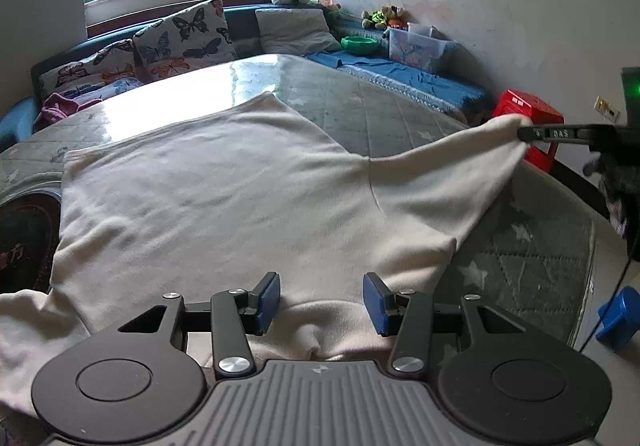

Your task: Fold clothes

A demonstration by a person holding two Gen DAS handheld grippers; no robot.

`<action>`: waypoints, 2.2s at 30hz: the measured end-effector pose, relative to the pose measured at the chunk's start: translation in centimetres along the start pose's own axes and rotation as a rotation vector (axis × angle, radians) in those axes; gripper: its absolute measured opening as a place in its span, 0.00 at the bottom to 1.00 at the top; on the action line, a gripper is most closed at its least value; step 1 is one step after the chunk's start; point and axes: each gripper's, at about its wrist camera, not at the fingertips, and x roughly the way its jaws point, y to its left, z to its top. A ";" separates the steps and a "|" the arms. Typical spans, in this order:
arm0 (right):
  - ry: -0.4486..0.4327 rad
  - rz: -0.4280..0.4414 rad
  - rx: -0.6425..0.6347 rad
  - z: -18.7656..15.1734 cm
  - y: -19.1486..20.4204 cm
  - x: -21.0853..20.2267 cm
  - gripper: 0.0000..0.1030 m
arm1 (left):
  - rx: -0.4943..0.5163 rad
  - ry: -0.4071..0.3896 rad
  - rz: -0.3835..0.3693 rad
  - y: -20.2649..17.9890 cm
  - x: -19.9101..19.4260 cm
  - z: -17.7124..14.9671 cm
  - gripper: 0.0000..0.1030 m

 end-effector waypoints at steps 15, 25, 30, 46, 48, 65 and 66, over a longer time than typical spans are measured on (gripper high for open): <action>0.004 0.151 -0.032 1.2 3.4 -0.9 0.73 | -0.007 -0.030 0.001 0.3 -0.8 0.4 0.58; 0.048 0.290 -0.139 0.6 11.6 1.5 0.92 | -0.092 -0.063 0.077 2.9 -2.0 0.8 0.68; 0.072 0.289 -0.155 -0.3 13.1 3.0 1.00 | -0.128 -0.059 0.100 4.1 -2.1 0.5 0.70; 0.093 0.285 -0.142 -0.6 13.0 3.5 1.00 | -0.183 -0.049 0.093 4.4 -1.6 0.4 0.83; 0.096 0.287 -0.144 -0.5 13.0 3.5 1.00 | -0.196 -0.046 0.090 4.4 -1.6 0.5 0.85; 0.048 0.215 -0.091 -0.5 9.4 -0.3 1.00 | -0.176 -0.081 0.079 3.2 -2.3 1.3 0.97; 0.046 0.193 -0.082 -0.6 8.8 -0.4 1.00 | -0.176 -0.080 0.078 3.1 -2.3 1.2 0.97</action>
